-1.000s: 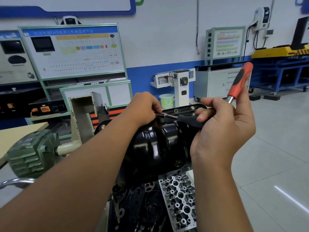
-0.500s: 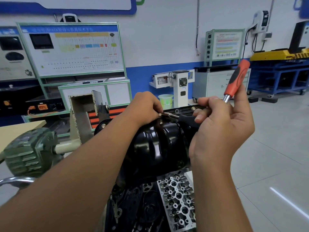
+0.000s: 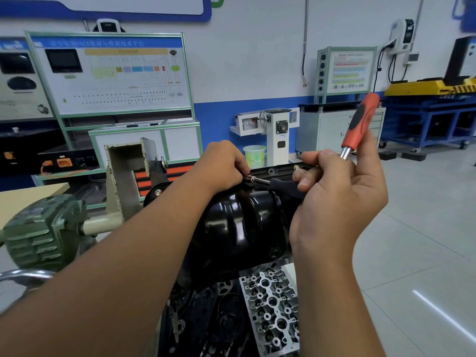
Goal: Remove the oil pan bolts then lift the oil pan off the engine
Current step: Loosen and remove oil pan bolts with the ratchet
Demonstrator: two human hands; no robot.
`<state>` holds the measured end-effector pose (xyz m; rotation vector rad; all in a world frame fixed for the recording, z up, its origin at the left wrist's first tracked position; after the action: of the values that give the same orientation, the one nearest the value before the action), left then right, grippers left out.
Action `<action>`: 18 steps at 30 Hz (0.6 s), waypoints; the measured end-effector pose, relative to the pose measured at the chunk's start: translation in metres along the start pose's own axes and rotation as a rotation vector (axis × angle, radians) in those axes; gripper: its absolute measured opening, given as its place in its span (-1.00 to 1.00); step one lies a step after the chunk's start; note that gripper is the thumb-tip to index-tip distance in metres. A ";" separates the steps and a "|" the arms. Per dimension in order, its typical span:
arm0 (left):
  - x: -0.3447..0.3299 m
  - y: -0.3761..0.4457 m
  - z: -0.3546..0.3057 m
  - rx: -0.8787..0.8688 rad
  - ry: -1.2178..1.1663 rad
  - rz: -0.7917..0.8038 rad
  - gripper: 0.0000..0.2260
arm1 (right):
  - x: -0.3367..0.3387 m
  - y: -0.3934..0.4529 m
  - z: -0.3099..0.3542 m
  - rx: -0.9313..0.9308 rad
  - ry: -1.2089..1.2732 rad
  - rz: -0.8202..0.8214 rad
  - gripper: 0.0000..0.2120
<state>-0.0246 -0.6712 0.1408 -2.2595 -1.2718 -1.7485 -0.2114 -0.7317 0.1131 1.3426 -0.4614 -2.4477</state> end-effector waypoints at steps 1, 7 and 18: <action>0.000 0.000 0.000 0.000 0.001 -0.002 -0.73 | 0.000 0.000 0.000 0.004 -0.008 0.020 -0.39; -0.001 -0.001 0.000 0.006 -0.005 0.009 -0.72 | -0.002 0.004 0.002 -0.002 -0.071 0.318 -0.41; -0.003 -0.001 -0.001 -0.003 0.015 0.002 -0.73 | -0.003 -0.006 -0.003 0.010 -0.026 0.220 -0.42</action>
<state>-0.0257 -0.6727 0.1385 -2.2438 -1.2643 -1.7645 -0.2077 -0.7249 0.1113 1.1961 -0.5949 -2.2879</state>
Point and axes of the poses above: each hand's wrist, its own y-axis towards the middle knuckle, its own x-axis out of the back of the hand, z = x × y, the point moved 3 cm from there along y, towards the middle knuckle, and after that the axes turned 3 degrees about -y, right-handed, at the moved point
